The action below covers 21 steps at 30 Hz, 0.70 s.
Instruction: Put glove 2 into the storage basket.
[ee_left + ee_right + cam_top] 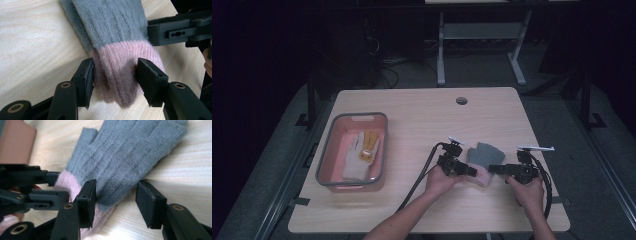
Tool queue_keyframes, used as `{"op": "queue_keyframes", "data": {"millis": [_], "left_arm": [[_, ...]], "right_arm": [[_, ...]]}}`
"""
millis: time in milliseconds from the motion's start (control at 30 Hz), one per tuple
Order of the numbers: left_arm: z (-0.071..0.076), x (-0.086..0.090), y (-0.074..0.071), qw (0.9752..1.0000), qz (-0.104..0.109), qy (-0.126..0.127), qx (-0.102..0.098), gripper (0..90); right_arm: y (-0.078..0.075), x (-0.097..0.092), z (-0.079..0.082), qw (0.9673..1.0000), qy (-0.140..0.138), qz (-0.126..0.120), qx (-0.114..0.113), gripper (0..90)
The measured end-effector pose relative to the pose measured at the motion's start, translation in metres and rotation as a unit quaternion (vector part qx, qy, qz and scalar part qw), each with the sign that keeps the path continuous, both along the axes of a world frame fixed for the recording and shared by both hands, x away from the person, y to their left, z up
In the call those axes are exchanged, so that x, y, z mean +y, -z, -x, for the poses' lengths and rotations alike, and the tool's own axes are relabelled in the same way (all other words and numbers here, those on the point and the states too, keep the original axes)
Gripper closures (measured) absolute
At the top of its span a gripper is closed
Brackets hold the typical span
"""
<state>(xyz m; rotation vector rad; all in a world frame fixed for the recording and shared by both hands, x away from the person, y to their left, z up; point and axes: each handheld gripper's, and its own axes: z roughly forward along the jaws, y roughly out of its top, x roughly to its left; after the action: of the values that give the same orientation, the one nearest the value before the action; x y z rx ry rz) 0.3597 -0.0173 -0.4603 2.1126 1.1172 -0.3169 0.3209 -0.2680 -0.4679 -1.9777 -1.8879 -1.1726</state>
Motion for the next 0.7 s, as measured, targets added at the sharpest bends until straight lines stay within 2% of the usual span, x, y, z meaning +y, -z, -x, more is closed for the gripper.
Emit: {"op": "queue_keyframes", "data": {"millis": [167,367,400,467,600,700], "left_arm": [[-0.001,0.0,0.001,1.0,0.004,-0.002,0.005,49.1],[-0.003,0.001,0.002,0.9996,0.013,-0.007,0.022,52.3],[-0.003,0.001,0.003,0.9992,0.021,-0.016,0.028,52.8],[-0.006,0.004,0.005,0.9987,0.03,-0.014,0.04,54.7],[-0.007,0.007,0.007,0.9978,0.044,-0.017,0.047,58.3],[-0.007,0.009,0.008,0.9968,0.054,-0.021,0.055,60.5]], "right_arm": [[0.004,0.0,0.001,0.9996,0.013,-0.024,0.001,53.9],[0.006,0.005,-0.001,0.9992,0.023,-0.031,-0.001,59.1],[0.007,0.006,-0.001,0.9992,0.025,-0.031,-0.003,60.3],[0.009,0.008,-0.002,0.9988,0.029,-0.039,-0.001,64.6],[0.009,0.009,-0.003,0.9986,0.028,-0.046,-0.005,74.5],[0.009,0.008,-0.004,0.9985,0.019,-0.051,-0.007,77.3]]}}
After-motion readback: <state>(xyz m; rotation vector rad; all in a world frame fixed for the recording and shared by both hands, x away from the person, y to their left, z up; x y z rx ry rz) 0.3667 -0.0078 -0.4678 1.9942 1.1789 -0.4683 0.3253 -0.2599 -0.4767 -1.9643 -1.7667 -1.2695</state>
